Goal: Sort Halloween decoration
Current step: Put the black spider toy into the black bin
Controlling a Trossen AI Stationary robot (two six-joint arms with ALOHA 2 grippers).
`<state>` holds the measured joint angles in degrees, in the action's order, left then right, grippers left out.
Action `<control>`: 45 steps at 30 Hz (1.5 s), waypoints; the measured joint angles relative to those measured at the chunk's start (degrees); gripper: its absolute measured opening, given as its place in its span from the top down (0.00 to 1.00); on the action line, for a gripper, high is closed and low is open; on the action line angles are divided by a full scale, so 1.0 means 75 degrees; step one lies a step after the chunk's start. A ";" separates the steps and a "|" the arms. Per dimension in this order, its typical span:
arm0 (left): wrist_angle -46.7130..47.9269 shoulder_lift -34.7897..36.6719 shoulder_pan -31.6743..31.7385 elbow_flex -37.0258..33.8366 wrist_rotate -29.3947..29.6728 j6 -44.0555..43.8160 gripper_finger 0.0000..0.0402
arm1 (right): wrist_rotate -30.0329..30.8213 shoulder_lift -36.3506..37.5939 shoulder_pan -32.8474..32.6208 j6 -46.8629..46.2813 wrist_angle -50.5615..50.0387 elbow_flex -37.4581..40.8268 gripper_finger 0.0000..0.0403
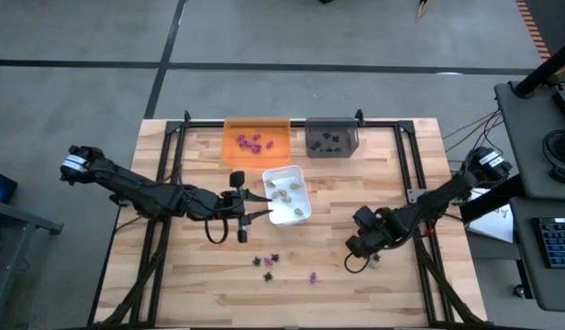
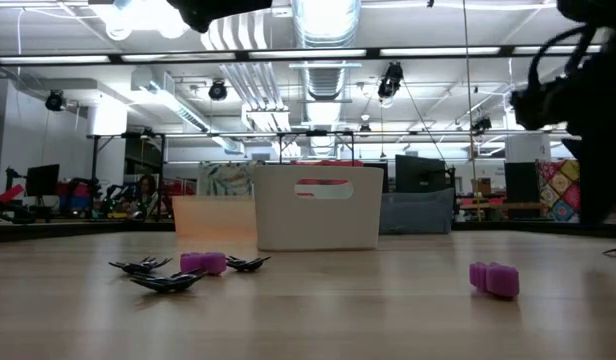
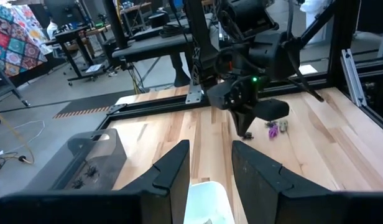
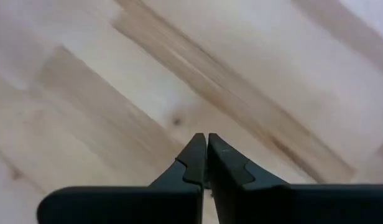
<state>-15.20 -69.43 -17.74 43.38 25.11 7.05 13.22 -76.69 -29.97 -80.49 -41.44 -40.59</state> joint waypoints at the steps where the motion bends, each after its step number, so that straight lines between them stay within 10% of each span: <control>1: -0.0090 -0.0060 0.0000 0.0000 -0.0003 0.0001 0.75 | 0.0037 0.0072 0.0058 0.0223 0.0003 -0.0042 0.98; 17: -0.3348 -0.2120 0.0001 0.0039 -0.0480 0.0421 0.89 | 0.0120 0.2124 -0.0437 0.1691 0.0008 0.0320 0.98; 45: 0.1663 -0.7095 0.0401 0.6573 -0.0485 0.0618 1.00 | 0.1220 0.2832 -0.2778 0.1941 0.0101 0.1223 0.98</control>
<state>-2.73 -122.64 -14.73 92.67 21.47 11.68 22.37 -55.45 -50.81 -65.93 -40.68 -31.42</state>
